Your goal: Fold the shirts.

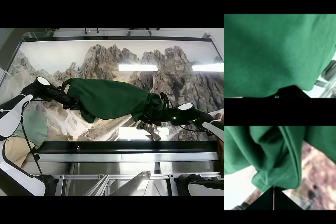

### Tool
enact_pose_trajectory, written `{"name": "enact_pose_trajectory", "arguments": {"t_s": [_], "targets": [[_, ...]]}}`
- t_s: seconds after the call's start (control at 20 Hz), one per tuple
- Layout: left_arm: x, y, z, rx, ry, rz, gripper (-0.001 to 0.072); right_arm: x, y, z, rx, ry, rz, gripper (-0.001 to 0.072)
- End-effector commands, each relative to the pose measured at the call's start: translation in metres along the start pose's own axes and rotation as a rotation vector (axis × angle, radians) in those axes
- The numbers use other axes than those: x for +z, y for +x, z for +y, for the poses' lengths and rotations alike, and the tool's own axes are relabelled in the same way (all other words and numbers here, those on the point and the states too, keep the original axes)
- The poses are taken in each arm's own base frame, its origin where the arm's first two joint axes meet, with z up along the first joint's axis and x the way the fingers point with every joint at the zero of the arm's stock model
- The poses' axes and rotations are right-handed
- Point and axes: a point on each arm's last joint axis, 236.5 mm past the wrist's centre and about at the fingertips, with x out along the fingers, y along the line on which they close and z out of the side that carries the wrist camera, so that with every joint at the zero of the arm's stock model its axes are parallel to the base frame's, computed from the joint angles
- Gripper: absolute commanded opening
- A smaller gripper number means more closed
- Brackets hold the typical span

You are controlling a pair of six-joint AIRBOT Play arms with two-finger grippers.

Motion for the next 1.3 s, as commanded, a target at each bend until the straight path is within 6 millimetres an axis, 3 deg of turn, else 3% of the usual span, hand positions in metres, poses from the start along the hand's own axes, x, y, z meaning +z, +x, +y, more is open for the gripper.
{"name": "enact_pose_trajectory", "arguments": {"t_s": [0.0, 0.2, 0.4, 0.45, 0.5, 0.55, 0.7, 0.85, 1.05, 1.15, 1.25], "targets": [[0.002, -0.030, -0.040, -0.029, 0.083, -0.007, 0.0012, -0.005, -0.009, 0.029, 0.077, -0.065, 0.045, 0.0012], [-0.004, -0.102, -0.084, -0.002, 0.166, -0.137, 0.0012, 0.002, -0.038, 0.065, 0.120, -0.164, -0.020, 0.0010], [-0.025, -0.172, -0.143, 0.001, 0.282, -0.299, 0.0015, -0.004, -0.085, 0.115, 0.183, -0.307, -0.111, 0.0012], [-0.027, -0.186, -0.151, 0.022, 0.308, -0.349, 0.0022, -0.004, -0.092, 0.119, 0.175, -0.328, -0.133, 0.0052], [-0.029, -0.195, -0.156, 0.032, 0.319, -0.378, 0.0022, -0.004, -0.092, 0.114, 0.147, -0.308, -0.133, 0.0352], [-0.033, -0.200, -0.158, 0.036, 0.325, -0.388, 0.0023, -0.005, -0.089, 0.102, 0.106, -0.280, -0.111, 0.0518], [-0.042, -0.188, -0.153, 0.020, 0.305, -0.344, 0.0023, -0.009, -0.071, 0.042, -0.090, -0.146, -0.034, 0.0486], [-0.052, -0.163, -0.130, 0.005, 0.279, -0.296, 0.0021, -0.017, -0.047, 0.010, -0.134, -0.045, 0.027, 0.0486], [-0.052, -0.166, -0.100, 0.011, 0.213, -0.324, 0.0022, -0.031, 0.001, 0.000, -0.108, 0.054, 0.104, 0.0479], [-0.050, -0.176, -0.091, 0.010, 0.185, -0.354, 0.0022, -0.029, 0.025, 0.013, -0.042, 0.065, 0.090, 0.0340], [-0.048, -0.184, -0.081, 0.019, 0.161, -0.382, 0.0022, -0.018, 0.042, 0.032, 0.046, 0.079, 0.043, 0.0336]]}}
